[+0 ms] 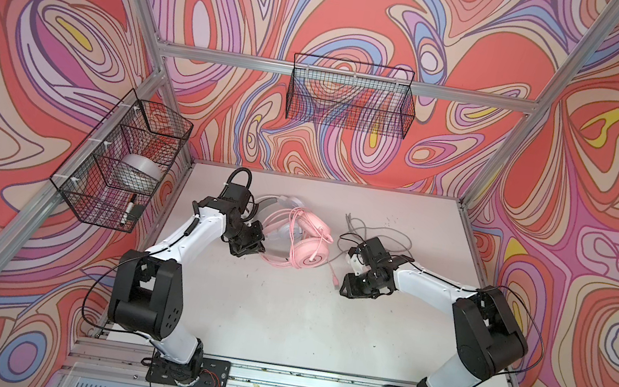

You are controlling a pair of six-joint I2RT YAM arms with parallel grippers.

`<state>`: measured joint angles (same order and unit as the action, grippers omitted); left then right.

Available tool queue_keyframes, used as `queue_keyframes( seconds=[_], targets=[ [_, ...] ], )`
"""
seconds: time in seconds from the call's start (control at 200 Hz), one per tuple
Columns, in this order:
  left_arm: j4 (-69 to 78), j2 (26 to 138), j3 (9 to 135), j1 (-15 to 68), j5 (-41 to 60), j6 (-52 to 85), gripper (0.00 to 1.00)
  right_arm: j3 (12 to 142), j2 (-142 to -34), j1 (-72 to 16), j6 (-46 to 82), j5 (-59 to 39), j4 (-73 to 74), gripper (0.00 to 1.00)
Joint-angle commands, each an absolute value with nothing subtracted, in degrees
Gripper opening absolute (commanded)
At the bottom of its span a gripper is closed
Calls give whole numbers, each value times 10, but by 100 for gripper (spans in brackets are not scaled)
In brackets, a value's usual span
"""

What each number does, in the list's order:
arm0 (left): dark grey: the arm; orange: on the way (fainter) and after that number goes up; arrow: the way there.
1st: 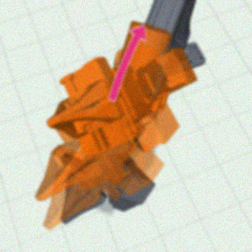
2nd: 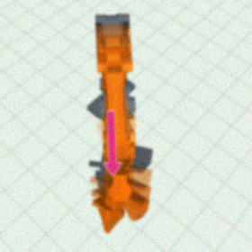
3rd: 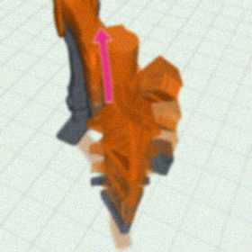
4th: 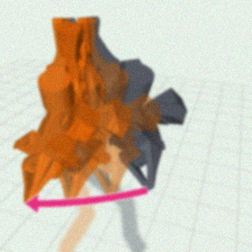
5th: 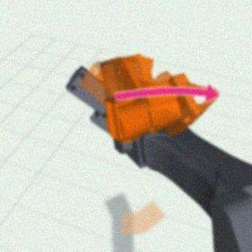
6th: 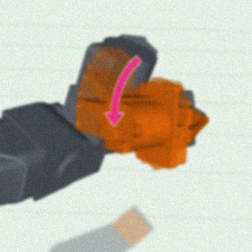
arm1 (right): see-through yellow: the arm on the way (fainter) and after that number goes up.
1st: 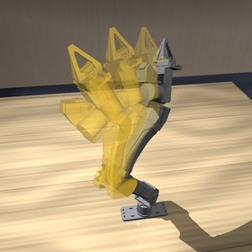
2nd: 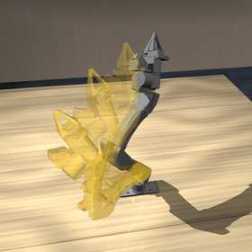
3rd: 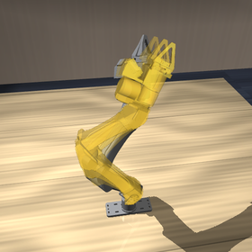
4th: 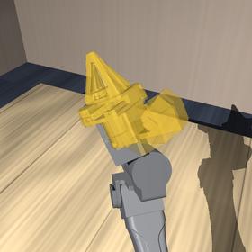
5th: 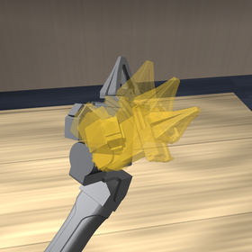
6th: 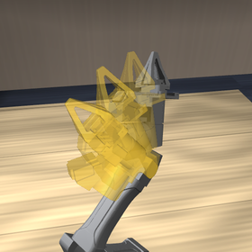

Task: Wrap the headphones
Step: 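Lower the open right gripper toward the pink USB plug on the table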

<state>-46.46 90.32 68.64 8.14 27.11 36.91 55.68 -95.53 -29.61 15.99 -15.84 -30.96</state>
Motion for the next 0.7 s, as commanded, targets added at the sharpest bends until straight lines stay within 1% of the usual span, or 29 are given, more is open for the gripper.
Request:
queue_keyframes(
  seconds=[0.0, 0.386, 0.691],
  targets=[
    [-445, 906, 684, 77, 306, 374, 0, 566, -939, -297, 204, -137, -253, 40],
    [-444, 905, 679, 77, 304, 372, 0, 585, -975, -328, 250, -93, -232, 41],
    [-447, 905, 680, 77, 303, 371, 0, 597, -1009, -347, 282, -54, -253, 40]
  ],
)
